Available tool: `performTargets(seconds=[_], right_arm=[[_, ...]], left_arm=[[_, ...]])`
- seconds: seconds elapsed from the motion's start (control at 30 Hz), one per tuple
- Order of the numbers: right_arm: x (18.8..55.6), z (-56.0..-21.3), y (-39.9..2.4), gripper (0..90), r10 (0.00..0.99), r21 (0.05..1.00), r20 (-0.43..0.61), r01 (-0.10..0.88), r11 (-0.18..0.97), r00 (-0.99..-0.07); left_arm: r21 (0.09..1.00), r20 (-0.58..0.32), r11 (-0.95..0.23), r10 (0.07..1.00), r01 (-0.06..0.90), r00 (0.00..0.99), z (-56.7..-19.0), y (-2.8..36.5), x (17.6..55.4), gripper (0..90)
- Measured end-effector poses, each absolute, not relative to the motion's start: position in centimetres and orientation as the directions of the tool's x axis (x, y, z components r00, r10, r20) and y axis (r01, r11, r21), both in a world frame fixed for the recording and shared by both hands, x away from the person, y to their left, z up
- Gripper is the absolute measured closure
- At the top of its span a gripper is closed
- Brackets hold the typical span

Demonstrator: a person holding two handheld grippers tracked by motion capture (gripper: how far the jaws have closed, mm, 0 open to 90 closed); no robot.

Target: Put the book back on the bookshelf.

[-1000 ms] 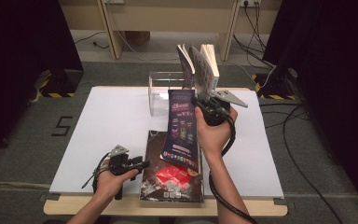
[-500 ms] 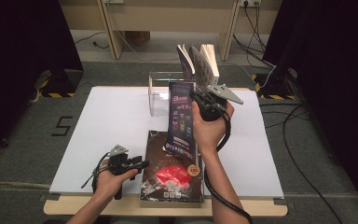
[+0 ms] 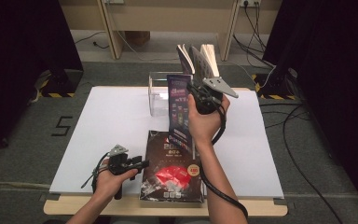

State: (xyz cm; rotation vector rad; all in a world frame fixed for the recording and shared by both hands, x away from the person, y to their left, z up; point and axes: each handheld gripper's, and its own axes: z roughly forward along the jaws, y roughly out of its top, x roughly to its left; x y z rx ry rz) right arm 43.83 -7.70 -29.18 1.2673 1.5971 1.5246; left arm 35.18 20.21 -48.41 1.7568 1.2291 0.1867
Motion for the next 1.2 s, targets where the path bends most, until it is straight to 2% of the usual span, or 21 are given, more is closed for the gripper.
performTargets(seconds=[0.43, 1.2], right_arm=[[45.2, -28.8, -7.3, 83.3, 0.923, 0.967, 0.189, 0.225, -0.116, -0.336], [47.8, -28.0, -6.4, 83.3, 0.926, 0.969, 0.193, 0.210, -0.129, -0.325]], left_arm=[[0.758, -0.366, -0.046, 0.795, 0.650, 0.483, -48.4, 20.3, 35.2, 54.4], [0.755, -0.375, -0.039, 0.793, 0.655, 0.480, -48.7, 20.2, 35.2, 54.7]])
